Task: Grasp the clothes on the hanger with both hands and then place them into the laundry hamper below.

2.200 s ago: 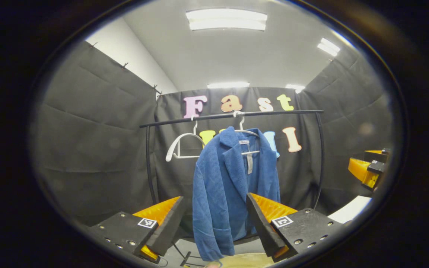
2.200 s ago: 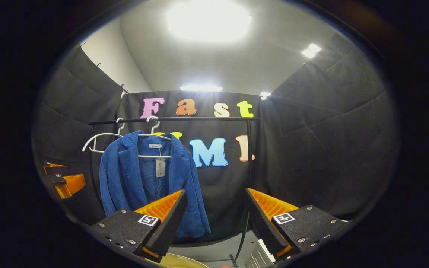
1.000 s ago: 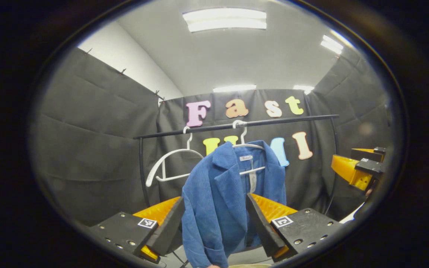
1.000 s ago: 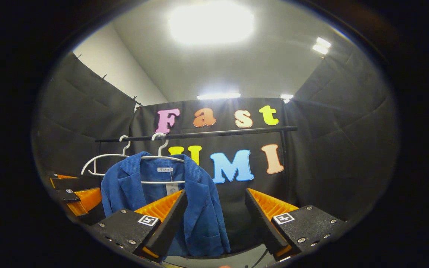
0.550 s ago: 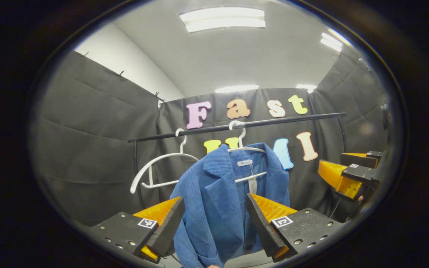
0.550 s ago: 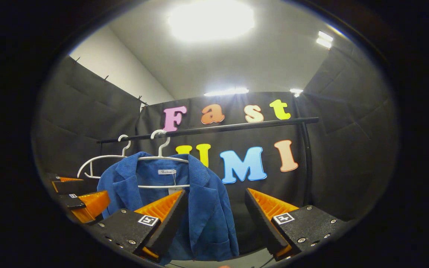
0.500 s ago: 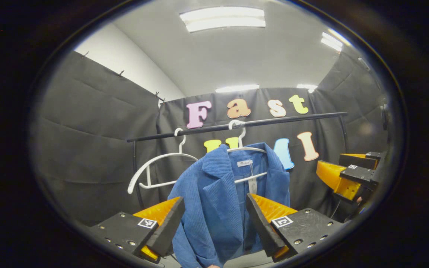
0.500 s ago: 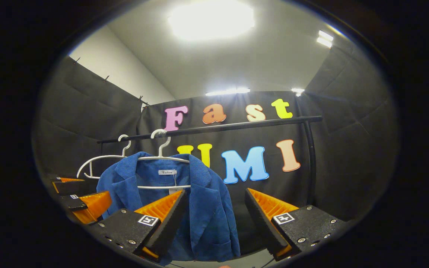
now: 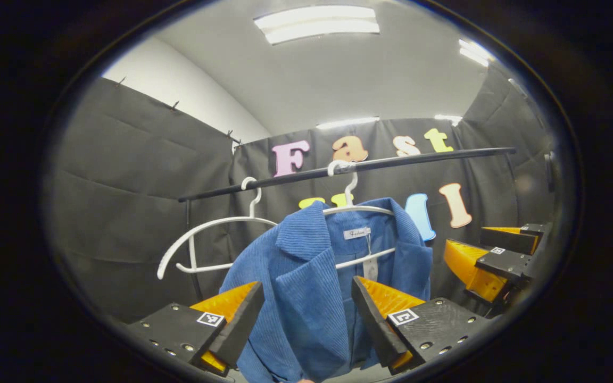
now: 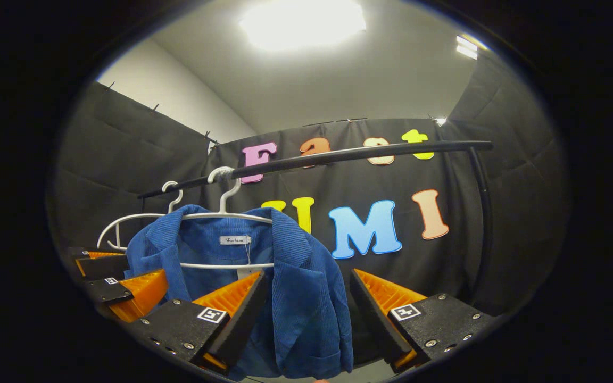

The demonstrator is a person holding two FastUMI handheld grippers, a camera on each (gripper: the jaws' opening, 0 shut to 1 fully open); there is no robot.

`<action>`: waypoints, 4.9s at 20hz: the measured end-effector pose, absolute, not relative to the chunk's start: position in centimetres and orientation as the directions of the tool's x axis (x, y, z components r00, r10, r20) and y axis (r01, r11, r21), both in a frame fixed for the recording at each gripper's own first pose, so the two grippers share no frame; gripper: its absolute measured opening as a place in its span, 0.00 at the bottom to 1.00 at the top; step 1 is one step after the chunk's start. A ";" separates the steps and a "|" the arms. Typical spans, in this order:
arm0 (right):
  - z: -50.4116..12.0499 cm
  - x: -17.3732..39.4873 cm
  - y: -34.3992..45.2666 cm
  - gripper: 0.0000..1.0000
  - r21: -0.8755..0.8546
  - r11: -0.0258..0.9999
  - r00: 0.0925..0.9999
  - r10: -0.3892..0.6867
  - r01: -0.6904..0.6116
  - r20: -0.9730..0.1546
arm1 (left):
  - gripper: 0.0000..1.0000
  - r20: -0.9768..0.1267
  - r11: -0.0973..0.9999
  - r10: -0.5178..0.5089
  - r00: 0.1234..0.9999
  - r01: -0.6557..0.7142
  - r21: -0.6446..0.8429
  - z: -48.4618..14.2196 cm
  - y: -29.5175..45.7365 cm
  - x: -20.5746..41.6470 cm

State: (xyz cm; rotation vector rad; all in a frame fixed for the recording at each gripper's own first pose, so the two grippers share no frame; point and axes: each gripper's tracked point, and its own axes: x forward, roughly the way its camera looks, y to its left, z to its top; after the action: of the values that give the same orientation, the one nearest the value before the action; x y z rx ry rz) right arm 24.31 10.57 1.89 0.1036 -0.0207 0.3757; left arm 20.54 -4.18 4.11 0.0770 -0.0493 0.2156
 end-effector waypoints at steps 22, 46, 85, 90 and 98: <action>-4.9 32.6 16.8 0.91 0.145 0.897 0.904 0.426 -0.417 -0.035 | 0.95 0.031 0.908 0.400 0.916 -0.401 0.120 -0.2 -1.6 25.5; 5.6 32.5 14.1 0.01 -0.020 0.916 0.886 0.394 -0.401 0.245 | 0.01 0.137 0.926 0.320 0.937 -0.340 0.163 8.1 -0.9 21.5; -1.5 44.1 8.2 0.01 -0.121 0.959 0.958 0.270 -0.258 0.093 | 0.02 0.047 0.914 0.262 0.964 -0.263 0.309 5.3 11.4 26.7; -3.7 43.1 8.7 0.00 -0.144 0.952 0.957 0.282 -0.270 0.064 | 0.01 0.020 0.923 0.275 0.961 -0.270 0.275 3.6 11.5 25.4; -8.7 42.7 8.8 0.01 -0.144 0.940 0.951 0.305 -0.309 -0.049 | 0.00 -0.039 0.934 0.286 0.958 -0.269 0.233 0.3 10.6 24.3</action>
State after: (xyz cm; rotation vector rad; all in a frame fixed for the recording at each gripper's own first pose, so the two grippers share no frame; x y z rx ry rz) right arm 42.69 8.82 -8.67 -0.1514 0.0262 0.3134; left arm 24.30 10.59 0.32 0.2283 0.0726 0.2838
